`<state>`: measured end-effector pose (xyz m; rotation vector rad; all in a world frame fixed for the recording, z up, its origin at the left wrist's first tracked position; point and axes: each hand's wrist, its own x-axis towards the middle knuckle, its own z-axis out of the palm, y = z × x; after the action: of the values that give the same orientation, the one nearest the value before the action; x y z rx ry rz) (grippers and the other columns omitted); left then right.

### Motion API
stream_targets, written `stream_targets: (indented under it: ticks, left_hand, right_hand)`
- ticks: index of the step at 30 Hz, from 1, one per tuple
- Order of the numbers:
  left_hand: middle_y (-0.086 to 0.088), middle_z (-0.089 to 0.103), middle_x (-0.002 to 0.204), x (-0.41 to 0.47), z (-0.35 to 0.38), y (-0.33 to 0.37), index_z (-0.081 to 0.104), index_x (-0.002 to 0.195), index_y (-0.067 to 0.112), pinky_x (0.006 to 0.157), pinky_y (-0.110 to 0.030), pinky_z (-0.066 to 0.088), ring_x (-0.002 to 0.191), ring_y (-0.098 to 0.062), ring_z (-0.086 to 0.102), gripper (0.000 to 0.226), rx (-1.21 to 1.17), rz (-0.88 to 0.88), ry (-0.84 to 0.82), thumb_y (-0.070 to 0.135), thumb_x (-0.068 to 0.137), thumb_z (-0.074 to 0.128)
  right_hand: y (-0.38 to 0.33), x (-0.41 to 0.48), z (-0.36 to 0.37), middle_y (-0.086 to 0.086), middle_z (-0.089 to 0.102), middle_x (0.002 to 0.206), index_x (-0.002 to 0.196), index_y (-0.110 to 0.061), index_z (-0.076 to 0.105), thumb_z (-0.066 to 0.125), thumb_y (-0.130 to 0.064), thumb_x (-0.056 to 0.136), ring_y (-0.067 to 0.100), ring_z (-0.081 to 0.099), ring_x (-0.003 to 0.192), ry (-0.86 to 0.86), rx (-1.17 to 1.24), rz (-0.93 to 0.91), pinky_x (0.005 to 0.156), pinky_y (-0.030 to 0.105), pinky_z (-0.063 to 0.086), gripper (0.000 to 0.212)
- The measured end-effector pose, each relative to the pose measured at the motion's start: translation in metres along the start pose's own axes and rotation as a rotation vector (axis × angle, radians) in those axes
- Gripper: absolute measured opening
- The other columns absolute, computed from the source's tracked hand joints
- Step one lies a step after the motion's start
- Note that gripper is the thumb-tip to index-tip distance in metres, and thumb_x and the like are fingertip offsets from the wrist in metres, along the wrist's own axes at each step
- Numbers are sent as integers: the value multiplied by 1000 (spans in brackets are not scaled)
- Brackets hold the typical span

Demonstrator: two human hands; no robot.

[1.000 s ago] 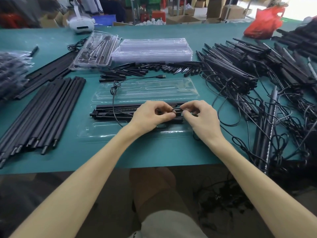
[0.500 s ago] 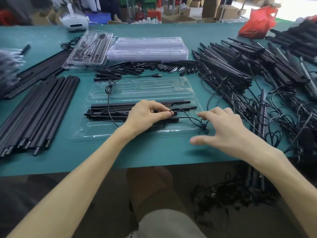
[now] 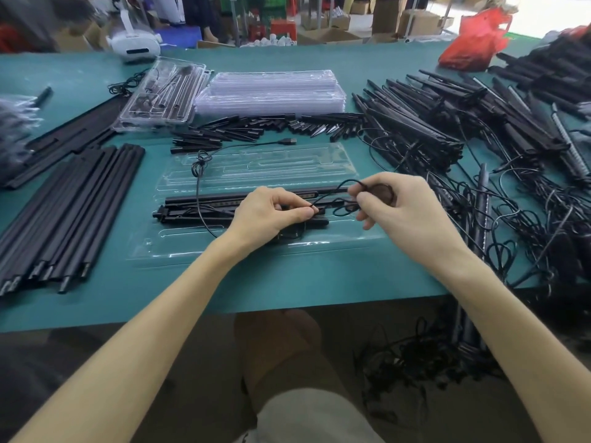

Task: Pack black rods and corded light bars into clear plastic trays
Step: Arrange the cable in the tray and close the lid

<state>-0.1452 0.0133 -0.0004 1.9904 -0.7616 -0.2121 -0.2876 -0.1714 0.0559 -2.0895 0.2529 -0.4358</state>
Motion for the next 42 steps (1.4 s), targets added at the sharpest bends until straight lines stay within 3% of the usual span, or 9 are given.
stream_targets:
  ticks: [8,15,20,23,26,29,33,37,42]
  left_hand:
    - [19,63,74,1,1,-4,81,91,33,60,-30,34,51,-5,42,10,4,4,23,40,83,79]
    - [10,60,77,0,-3,-1,81,92,34,55,-21,32,53,-8,35,7,-50,42,-32,33,86,78]
    - [-8,65,69,-2,-3,0,80,88,29,58,-24,34,56,-11,40,7,-91,56,-76,32,90,74]
    - [6,74,80,-2,-4,1,78,90,18,73,-14,45,73,-3,62,13,-177,60,-88,26,95,69]
    - [10,72,81,-3,-5,3,77,92,12,75,-11,44,77,-2,63,18,-150,77,-74,21,99,63]
    - [6,70,79,-4,-5,5,76,94,9,70,-8,41,72,1,59,22,-133,84,-65,14,102,57]
    - [0,74,84,-6,-5,7,77,94,10,71,-13,44,73,-4,60,18,-140,81,-101,13,100,60]
    - [10,57,58,-6,-5,6,77,89,19,52,-23,32,55,-10,39,13,-107,38,-69,31,90,74]
    - [9,62,78,-3,0,4,66,105,21,62,-25,38,55,-4,40,33,-17,6,0,38,82,82]
  right_hand:
    - [23,16,15,16,77,86,119,-5,54,63,-4,97,25,74,80,-164,489,317,89,35,59,24]
    - [26,13,24,11,69,90,96,-6,61,64,2,94,24,77,73,-149,211,207,83,32,59,8]
    - [19,19,27,0,70,66,86,-8,69,78,3,82,19,75,67,-169,161,127,62,25,60,15]
    - [23,21,30,-3,73,69,86,-19,70,86,-6,75,10,71,68,-141,50,102,65,25,59,23]
    - [28,20,31,-10,74,74,87,-26,67,88,-13,72,-2,65,66,-111,-63,51,58,9,42,29]
    - [32,19,31,-13,73,74,91,-29,65,89,-15,71,-6,58,63,-91,-107,2,56,8,38,34]
    - [33,21,35,-9,69,76,99,-32,61,86,-18,76,4,54,60,-108,-193,-62,63,23,46,37]
    - [32,22,36,-7,65,78,123,-33,55,80,-15,82,8,59,73,-132,-245,-150,72,32,50,51]
    - [32,19,36,-8,62,81,143,-40,45,77,-14,86,7,55,75,-152,-296,-232,78,29,49,71]
